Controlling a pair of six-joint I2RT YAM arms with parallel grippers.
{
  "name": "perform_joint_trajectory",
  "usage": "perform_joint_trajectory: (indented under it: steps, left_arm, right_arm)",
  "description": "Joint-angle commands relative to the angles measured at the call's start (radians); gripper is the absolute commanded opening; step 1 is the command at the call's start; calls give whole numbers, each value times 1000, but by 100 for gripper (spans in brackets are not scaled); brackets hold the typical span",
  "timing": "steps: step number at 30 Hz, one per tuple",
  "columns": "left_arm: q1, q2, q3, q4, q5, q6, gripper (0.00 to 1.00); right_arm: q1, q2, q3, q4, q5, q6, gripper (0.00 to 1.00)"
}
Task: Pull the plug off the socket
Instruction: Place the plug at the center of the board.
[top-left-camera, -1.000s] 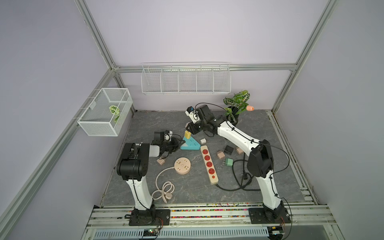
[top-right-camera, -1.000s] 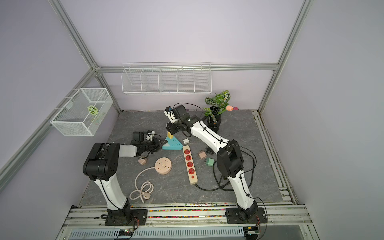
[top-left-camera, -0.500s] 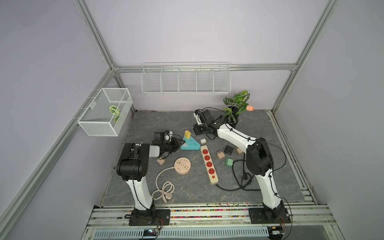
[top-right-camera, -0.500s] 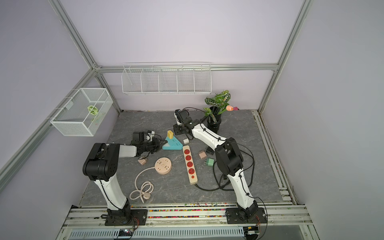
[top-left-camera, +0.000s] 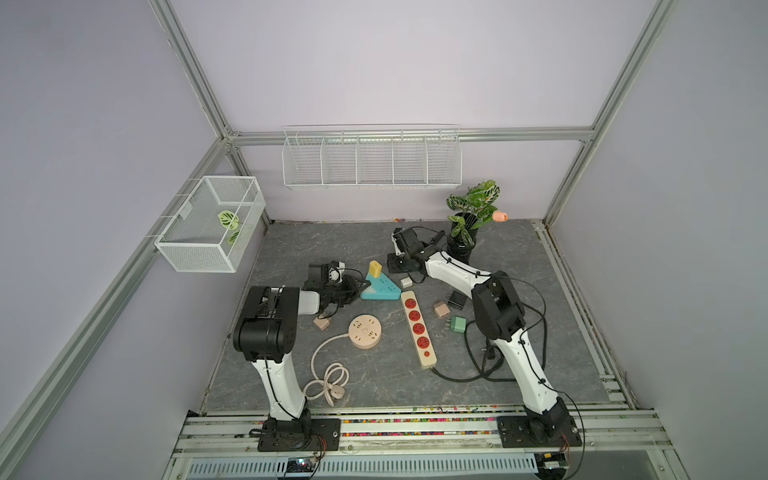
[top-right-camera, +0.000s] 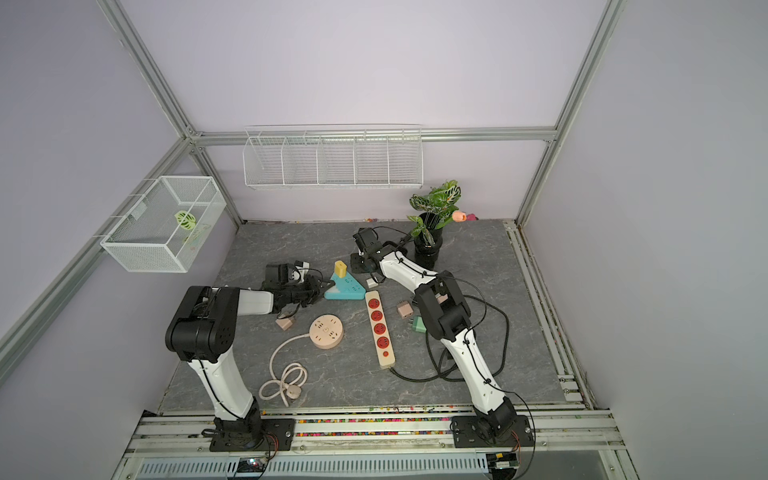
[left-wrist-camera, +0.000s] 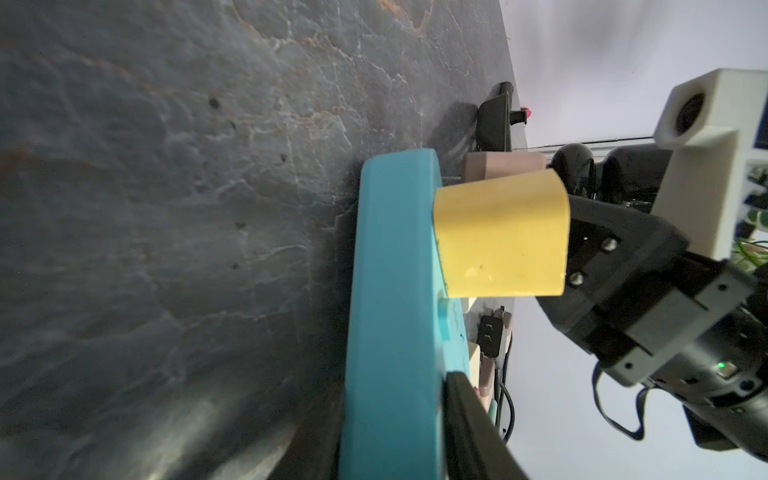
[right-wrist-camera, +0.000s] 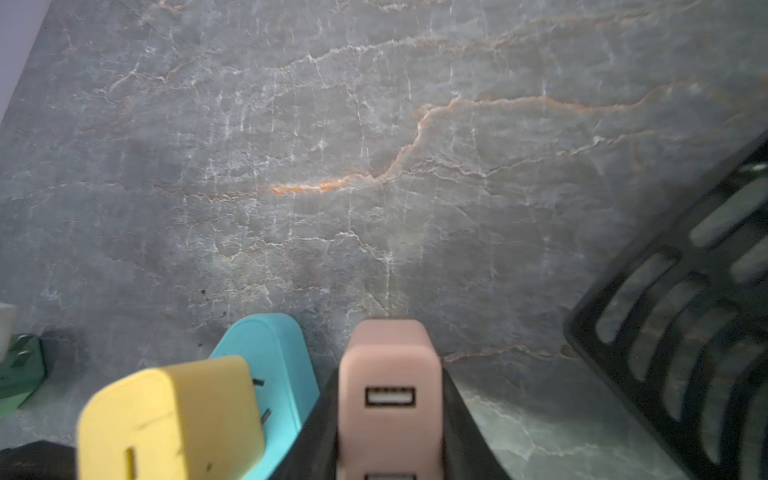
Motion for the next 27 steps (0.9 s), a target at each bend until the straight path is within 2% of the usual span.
perform_joint_trajectory:
  steps: [1,9,14,21,27]
  left_arm:
    - [4,67,-51,-253,-217,38,0]
    - [4,55,-54,-253,-218,41,0]
    - [4,53,-55,-249,-215,40,0]
    - [3,48,-58,-249,-215,38,0]
    - [4,44,-63,-246,-216,38,0]
  right_arm:
    - [-9,-7,2,40,-7,31,39]
    - [-11,-76,-20,-26,99,20,56]
    - [-2,-155,-51,-31,127,-35,58]
    - [21,-173,-22,-36,-59,-132,58]
    - [65,-116,62,-110,-107,-220,59]
